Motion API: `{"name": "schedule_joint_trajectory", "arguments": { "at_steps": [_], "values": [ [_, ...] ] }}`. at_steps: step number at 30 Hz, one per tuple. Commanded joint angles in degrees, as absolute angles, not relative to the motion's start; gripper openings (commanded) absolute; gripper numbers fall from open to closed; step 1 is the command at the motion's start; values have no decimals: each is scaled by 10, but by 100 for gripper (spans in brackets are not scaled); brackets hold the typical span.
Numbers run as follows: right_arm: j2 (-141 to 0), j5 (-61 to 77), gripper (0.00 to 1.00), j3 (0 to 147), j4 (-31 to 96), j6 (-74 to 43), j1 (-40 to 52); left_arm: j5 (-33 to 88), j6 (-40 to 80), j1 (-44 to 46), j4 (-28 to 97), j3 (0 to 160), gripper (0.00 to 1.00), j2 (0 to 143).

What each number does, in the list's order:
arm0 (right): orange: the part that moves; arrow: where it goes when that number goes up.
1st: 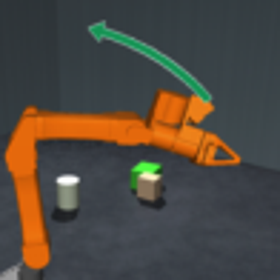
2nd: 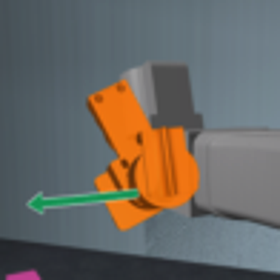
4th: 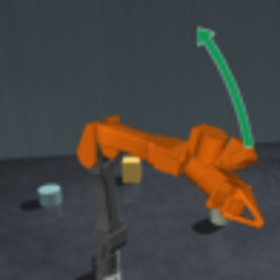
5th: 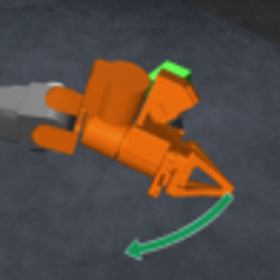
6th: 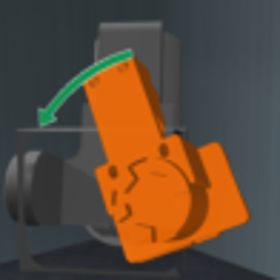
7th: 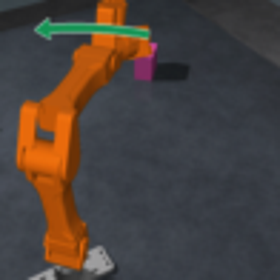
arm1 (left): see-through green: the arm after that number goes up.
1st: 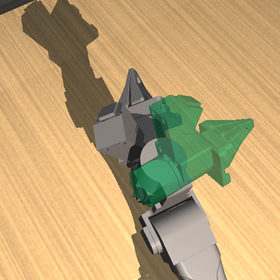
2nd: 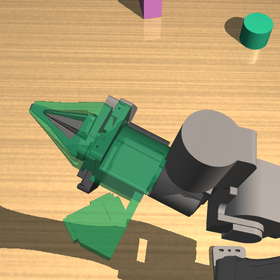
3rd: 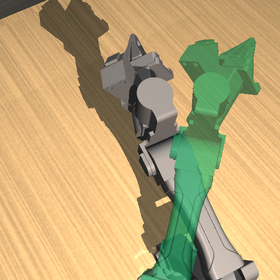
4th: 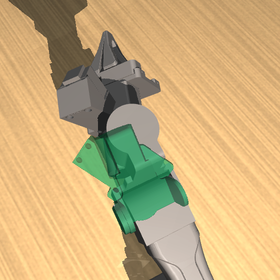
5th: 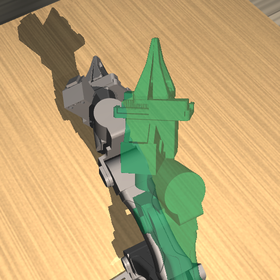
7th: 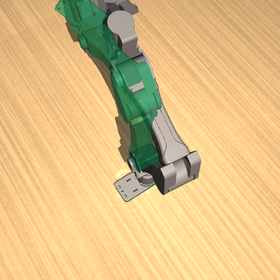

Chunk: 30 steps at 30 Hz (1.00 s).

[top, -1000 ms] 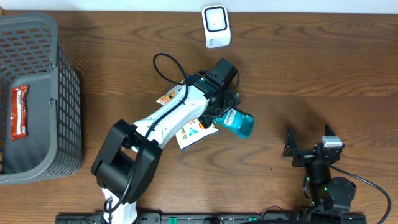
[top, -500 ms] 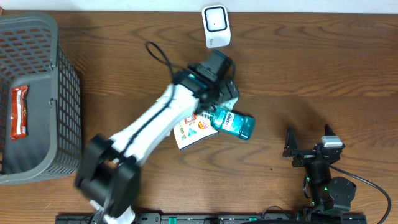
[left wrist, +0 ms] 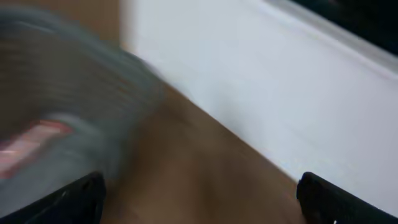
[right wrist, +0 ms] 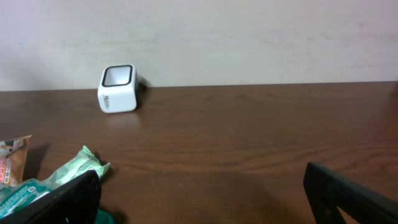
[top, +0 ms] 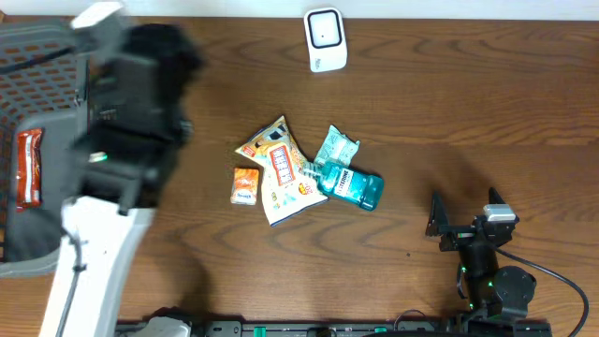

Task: Scan the item barcode
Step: 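Return the left gripper into the basket toward the red snack bar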

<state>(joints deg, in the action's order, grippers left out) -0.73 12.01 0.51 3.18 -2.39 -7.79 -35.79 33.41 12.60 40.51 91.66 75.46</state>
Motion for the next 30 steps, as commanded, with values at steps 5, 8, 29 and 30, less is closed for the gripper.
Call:
{"name": "schedule_joint_trajectory", "arguments": {
  "at_steps": [5,8,29,30],
  "values": [
    [-4,119,99,3,32,-30,-75,-442,418,-94,472,912,98,763],
    [-4,119,99,3,32,-30,-75,-408,436,-180,495,901,98,779],
    [-4,119,99,3,32,-30,-75,-137,130,-395,410,888,100,1061],
    [-4,119,99,3,32,-30,-75,-130,110,-395,400,887,99,1068]
  ]
}}
